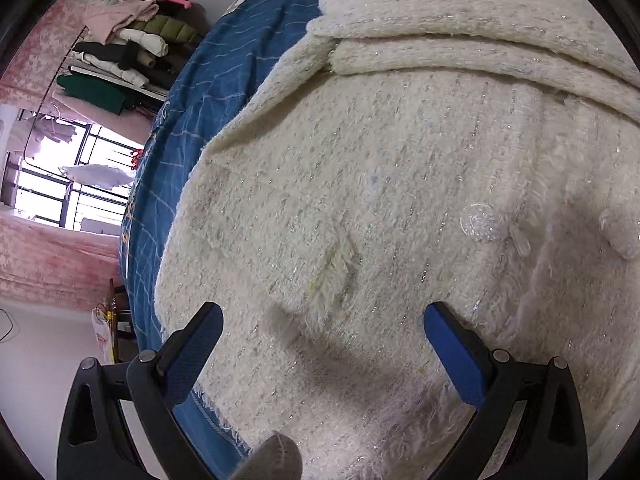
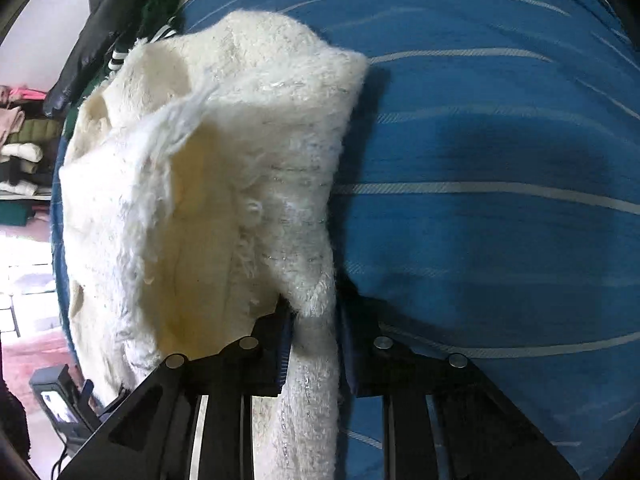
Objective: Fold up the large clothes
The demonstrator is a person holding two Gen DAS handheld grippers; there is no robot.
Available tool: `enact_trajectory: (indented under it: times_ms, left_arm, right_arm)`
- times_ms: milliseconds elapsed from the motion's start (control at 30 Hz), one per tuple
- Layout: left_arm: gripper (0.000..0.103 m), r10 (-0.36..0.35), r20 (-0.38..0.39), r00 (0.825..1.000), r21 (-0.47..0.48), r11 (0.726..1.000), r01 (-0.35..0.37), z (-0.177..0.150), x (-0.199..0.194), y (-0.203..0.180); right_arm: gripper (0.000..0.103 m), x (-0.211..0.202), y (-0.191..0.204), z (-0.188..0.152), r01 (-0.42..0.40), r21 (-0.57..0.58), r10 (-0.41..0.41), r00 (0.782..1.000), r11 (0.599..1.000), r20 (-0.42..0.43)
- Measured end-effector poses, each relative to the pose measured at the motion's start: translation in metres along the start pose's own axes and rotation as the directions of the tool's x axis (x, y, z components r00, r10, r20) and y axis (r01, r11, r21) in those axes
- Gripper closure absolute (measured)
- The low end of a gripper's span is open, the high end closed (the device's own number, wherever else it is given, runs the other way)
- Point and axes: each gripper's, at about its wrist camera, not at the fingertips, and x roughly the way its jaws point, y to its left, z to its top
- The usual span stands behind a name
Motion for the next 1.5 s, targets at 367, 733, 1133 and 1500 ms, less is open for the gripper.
enact_trajectory:
  times_ms: [367,733,1133,1500]
  left_arm:
    - [0.0,0.218,-0.025,0.976,0.019,0.976,-0.217,-0.044,-0.1,-0.012]
    - [0.0,-0.058,-0.052,0.997,0.248,0.966,0.069,-0.15,-0.233,-0.152]
    - [0.0,0.187,0.017,0.982,0.243,0.952,-0.185,-0.115,-0.168,-0.222]
    - [0.087,0.021,0.006,1.0,0.009,1.0,-0.021,-0.07,-0.161,-0.15]
  right_arm:
    - [0.039,-0.086,-0.015,-0.062,0.306,-0.12,-0.305,0.952,0.944,0.029]
    - [0.039,-0.157,-0.142,-0.151,0.404,0.081,-0.398,0.914,0.911,-0.081]
    - [0.039,-0.189,-0.198,-0.162,0.406,0.175,-0.393,0.914,0.897,-0.103]
    - [0.024,-0.143,-0.122,-0.108,0.122,0.034,-0.122,0.992,0.992,-0.025]
